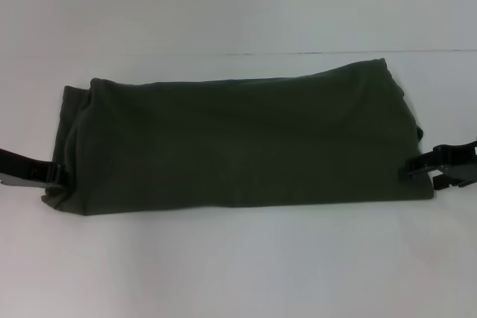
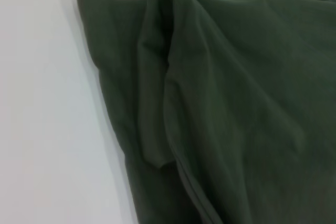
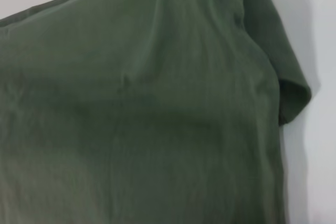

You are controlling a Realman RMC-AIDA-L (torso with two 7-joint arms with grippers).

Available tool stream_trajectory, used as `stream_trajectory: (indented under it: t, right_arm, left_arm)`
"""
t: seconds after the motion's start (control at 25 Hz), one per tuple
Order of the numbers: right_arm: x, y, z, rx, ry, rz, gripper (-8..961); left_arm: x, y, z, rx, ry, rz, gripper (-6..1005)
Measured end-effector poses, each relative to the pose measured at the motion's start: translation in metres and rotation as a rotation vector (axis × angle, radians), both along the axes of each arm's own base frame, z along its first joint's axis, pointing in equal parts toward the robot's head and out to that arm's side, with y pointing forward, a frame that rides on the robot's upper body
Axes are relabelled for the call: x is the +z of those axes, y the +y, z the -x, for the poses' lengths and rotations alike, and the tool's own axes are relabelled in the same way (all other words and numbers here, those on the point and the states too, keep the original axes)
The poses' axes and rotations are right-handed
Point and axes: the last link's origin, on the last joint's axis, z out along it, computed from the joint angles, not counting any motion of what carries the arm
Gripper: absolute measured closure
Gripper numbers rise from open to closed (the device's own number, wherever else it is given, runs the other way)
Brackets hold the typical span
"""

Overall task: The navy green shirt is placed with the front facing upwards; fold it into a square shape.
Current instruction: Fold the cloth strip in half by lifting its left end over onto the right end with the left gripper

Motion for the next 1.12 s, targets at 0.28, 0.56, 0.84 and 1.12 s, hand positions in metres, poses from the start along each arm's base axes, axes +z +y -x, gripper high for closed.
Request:
stream_trajectory:
  t: [0.28, 0.56, 0.84, 1.12]
  right_arm:
    - [-0.005, -0.001, 0.001, 0.003, 0.004, 0.003, 129]
    - [-0.007, -0.001, 0.002, 0.003, 0.007, 0.005, 128]
    - [-0.011, -0.001, 0.004, 0.006, 0.012, 0.011, 129]
    - [-0.012, -0.002, 0.005, 0.003, 0.015, 0.012, 128]
  left_arm:
    - [0.000, 0.000, 0.000, -0.001, 0.001, -0.001, 943]
    - [0.001, 0.001, 0.000, -0.002, 0.002, -0.004, 944]
    - [0.001, 0.001, -0.001, -0.006, 0.000, -0.004, 945]
    - [0.001, 0.000, 0.000, -0.006, -0.001, -0.004, 945]
